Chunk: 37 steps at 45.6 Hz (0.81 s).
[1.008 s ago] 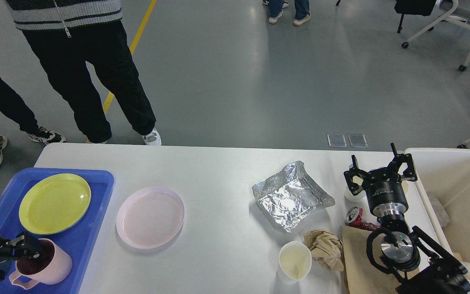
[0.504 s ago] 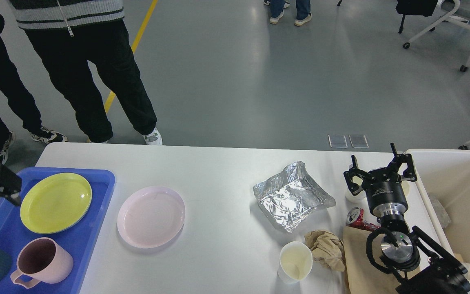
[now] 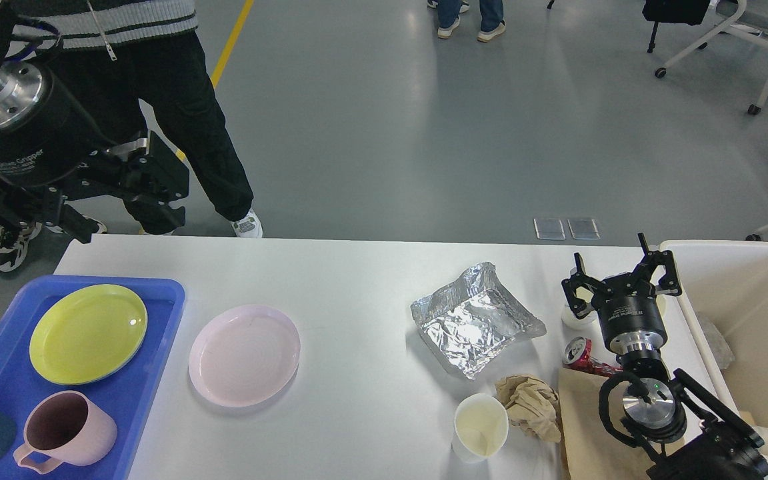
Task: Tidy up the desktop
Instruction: 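Move the left gripper to the pink plate edge and grasp it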
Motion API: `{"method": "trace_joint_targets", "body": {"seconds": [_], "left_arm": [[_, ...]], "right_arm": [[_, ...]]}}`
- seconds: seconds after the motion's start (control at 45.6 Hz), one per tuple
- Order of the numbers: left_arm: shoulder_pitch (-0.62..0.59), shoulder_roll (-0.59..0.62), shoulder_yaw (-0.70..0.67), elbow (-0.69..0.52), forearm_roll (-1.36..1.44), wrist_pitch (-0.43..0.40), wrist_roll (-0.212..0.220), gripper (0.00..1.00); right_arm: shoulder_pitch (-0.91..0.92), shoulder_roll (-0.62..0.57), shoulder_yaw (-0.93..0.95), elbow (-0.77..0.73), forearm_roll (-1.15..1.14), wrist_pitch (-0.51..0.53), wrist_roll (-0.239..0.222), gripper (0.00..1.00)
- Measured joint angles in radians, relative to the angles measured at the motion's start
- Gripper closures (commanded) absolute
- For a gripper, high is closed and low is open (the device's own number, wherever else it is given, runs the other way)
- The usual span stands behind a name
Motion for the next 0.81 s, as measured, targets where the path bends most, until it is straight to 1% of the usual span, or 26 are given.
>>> {"method": "trace_joint_targets", "body": {"seconds": [0.088, 0.175, 0.416, 0.526, 0.657, 0.679, 0.745, 0.811], "left_arm": [[-0.072, -0.040, -0.018, -0.043, -0.047, -0.018, -0.002, 0.04], [-0.107, -0.058, -0.025, -0.071, -0.076, -0.022, -0.004, 0.04], [-0.084, -0.050, -0.023, -0.074, -0.085, -0.018, -0.005, 0.04], [-0.020, -0.013, -0.012, -0.060, -0.081, -0.005, -0.004, 0.04], [0.102, 0.060, -0.018, -0.020, -0.082, 0.007, -0.009, 0.06], [0.130, 0.072, -0.019, -0.010, -0.083, 0.013, -0.010, 0.07], [0.199, 0.091, -0.022, 0.014, -0.091, 0.035, -0.010, 0.08], [0.281, 0.099, -0.025, 0.039, -0.118, 0.082, -0.011, 0.08]], "right_arm": [[0.000, 0.000, 0.000, 0.000, 0.000, 0.000, 0.000, 0.00], [0.000, 0.000, 0.000, 0.000, 0.000, 0.000, 0.000, 0.00], [0.000, 0.000, 0.000, 0.000, 0.000, 0.000, 0.000, 0.00], [0.000, 0.000, 0.000, 0.000, 0.000, 0.000, 0.000, 0.00], [0.000, 0.000, 0.000, 0.000, 0.000, 0.000, 0.000, 0.00], [0.000, 0.000, 0.000, 0.000, 0.000, 0.000, 0.000, 0.00], [0.000, 0.000, 0.000, 0.001, 0.000, 0.000, 0.000, 0.00], [0.000, 0.000, 0.000, 0.001, 0.000, 0.000, 0.000, 0.00]]}}
